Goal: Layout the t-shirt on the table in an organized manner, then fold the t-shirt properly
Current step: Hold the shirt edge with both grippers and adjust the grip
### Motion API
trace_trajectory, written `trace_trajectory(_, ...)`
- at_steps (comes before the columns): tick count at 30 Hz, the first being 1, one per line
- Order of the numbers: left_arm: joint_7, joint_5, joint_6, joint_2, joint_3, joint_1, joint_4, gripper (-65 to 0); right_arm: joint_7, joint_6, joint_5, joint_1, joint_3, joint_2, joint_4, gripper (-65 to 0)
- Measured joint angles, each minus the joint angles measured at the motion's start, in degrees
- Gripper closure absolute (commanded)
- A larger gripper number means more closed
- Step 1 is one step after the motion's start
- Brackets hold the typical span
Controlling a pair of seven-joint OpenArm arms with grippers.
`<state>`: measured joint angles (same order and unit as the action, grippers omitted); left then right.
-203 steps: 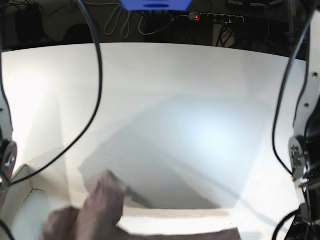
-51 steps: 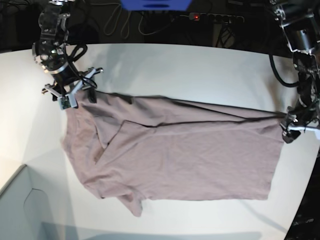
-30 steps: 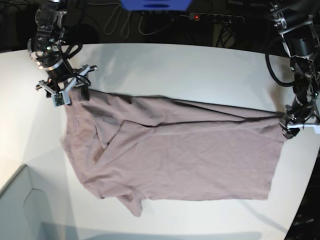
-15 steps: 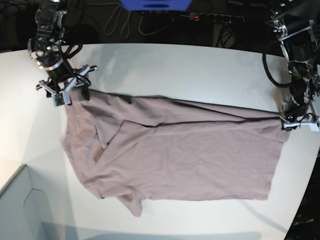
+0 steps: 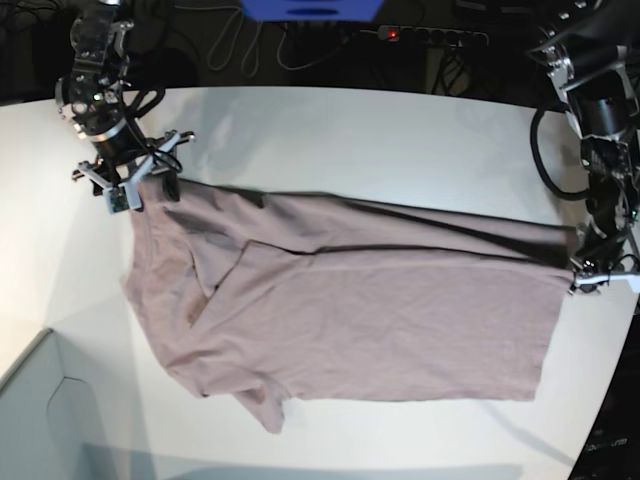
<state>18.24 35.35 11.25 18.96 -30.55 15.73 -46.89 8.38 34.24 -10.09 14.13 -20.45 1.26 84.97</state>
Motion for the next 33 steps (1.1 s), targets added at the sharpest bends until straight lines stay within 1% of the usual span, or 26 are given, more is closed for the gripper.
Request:
trace_trajectory(2, 0.04, -0.31, -0.46, -0.87, 0.11, 1.99, 0.07, -1.0, -0.02, -0.02, 0.00, 0.04, -0.02, 0.00, 0.00, -34.8)
trace_trajectory(3, 0.09, -0.33, -0.42, -1.22, 0.44, 2.97, 0.07, -2.9, 0.02, 0.00, -0.02, 0.04, 0.00, 0.00, 0.00, -34.8)
trace_trajectory(4, 0.37, -0.22, -0.24, -1.49, 1.09, 3.91, 0.04, -6.6, 0.04, 0.00, -0.02, 0.04, 0.00, -0.02, 0.00, -34.8)
trace_trajectory(5, 0.96, -0.11, -0.02, -1.53, 2.01, 4.44, -0.04, -12.1, -0.04, -0.02, 0.00, 0.04, 0.00, -0.02, 0.00, -34.8)
trace_trajectory(6, 1.55, -0.09, 0.50, -1.51, 2.69, 4.70, -0.11, -17.9, -0.04, -0.02, 0.00, 0.02, 0.00, 0.00, 0.02, -34.8)
trace_trajectory(8, 2.27, -0.11, 0.46, -1.62, 3.63, 4.31, -0.11, -31.5, 0.02, -0.02, -0.02, 0.17, -0.02, 0.00, 0.02, -34.8)
trace_trajectory(9, 2.32, -0.13, 0.37, -1.62, 3.61, 3.76, -0.11, -35.9, 0.17, 0.00, -0.02, 0.24, 0.00, 0.00, 0.02, -34.8)
trace_trajectory(10, 2.32, -0.17, 0.31, -1.64, 3.39, 3.10, -0.17, -37.4, 0.20, -0.02, -0.02, 0.22, -0.02, 0.00, 0.02, -34.8)
trace_trajectory(12, 2.34, -0.09, 0.00, -1.62, 3.21, 2.29, -0.39, -36.8, -0.02, -0.02, 0.00, 0.20, -0.02, 0.00, 0.02, -34.8)
trace_trajectory(16, 2.12, 0.28, 0.39, -1.16, 2.43, 0.26, -2.05, -33.5, 0.15, -0.02, -0.02, 0.22, -0.02, 0.00, 0.02, -34.8)
trace_trajectory(18, 2.38, 0.52, 0.83, -1.36, -1.20, -1.95, -3.50, -33.5, 0.02, -0.02, -0.02, 0.22, -0.02, 0.00, 0.02, -34.8)
trace_trajectory(20, 1.99, 0.07, 0.46, -1.18, -5.11, -4.48, -3.76, -33.5, 0.00, -0.02, -0.02, 0.20, -0.02, 0.00, 0.02, -34.8)
trace_trajectory(22, 2.08, -0.24, 0.13, -0.81, -7.04, -6.82, -3.56, -33.6, 0.00, -0.02, -0.02, 0.20, -0.02, 0.00, 0.02, -34.9)
trace_trajectory(24, 2.32, -0.42, -0.09, -0.79, -7.26, -8.28, -3.08, -33.7, 0.04, -0.02, -0.02, 0.22, -0.07, -0.02, 0.04, -35.1)
trace_trajectory(26, 2.54, -0.33, 0.04, -1.18, -7.02, -8.46, -3.08, -33.7, -0.02, -0.02, 0.00, 0.20, -1.64, -0.50, 0.20, -35.1)
trace_trajectory(28, 2.51, -0.31, 0.61, -1.38, -6.91, -8.20, -3.10, -33.7, 0.48, 0.00, -0.15, 0.35, -2.67, -0.57, 1.51, -35.2)
trace_trajectory(33, 2.27, -0.17, 0.57, -1.68, -6.88, -7.78, -3.15, -33.7, 0.17, 0.00, 0.02, 0.76, -4.35, -1.42, 6.12, -35.2)
